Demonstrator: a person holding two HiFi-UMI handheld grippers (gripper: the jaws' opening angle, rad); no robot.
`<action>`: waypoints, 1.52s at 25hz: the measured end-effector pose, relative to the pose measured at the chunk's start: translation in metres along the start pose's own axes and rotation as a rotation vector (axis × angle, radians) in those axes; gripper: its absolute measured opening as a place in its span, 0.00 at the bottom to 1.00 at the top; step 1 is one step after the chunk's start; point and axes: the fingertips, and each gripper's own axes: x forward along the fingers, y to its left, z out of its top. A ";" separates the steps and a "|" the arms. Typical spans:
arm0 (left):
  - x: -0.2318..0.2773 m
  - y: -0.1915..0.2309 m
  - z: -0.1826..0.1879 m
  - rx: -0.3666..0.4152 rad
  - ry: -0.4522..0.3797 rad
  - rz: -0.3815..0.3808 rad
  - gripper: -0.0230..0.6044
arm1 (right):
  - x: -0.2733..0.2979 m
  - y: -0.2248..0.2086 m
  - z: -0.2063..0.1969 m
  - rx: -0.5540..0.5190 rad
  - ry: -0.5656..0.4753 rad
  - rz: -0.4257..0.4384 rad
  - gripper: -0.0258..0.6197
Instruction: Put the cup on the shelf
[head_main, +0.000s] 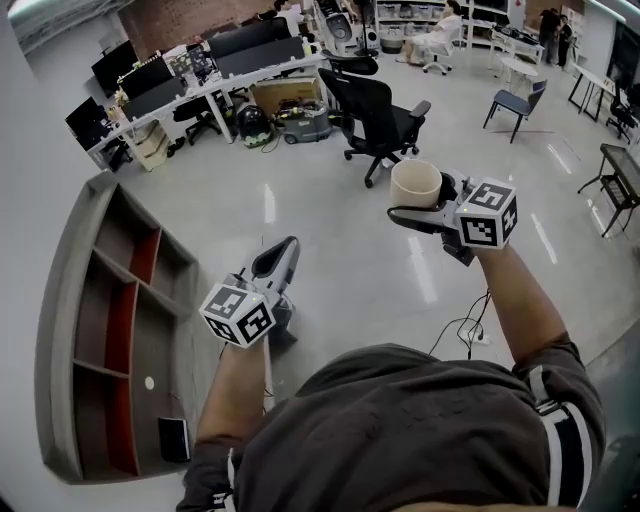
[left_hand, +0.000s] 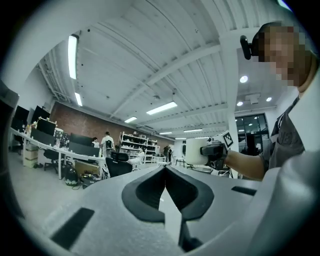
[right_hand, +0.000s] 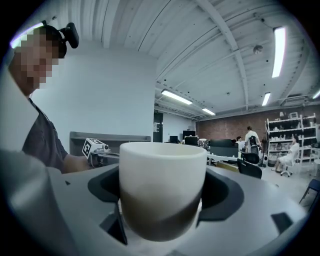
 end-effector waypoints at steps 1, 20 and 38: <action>-0.020 0.018 0.004 -0.003 0.000 0.002 0.04 | 0.020 0.014 0.006 0.000 0.004 -0.003 0.71; -0.127 0.096 0.012 -0.036 0.002 0.050 0.03 | 0.123 0.090 0.022 0.018 0.035 0.056 0.71; -0.179 0.078 -0.005 -0.061 -0.089 0.420 0.04 | 0.185 0.125 0.008 -0.068 0.053 0.397 0.71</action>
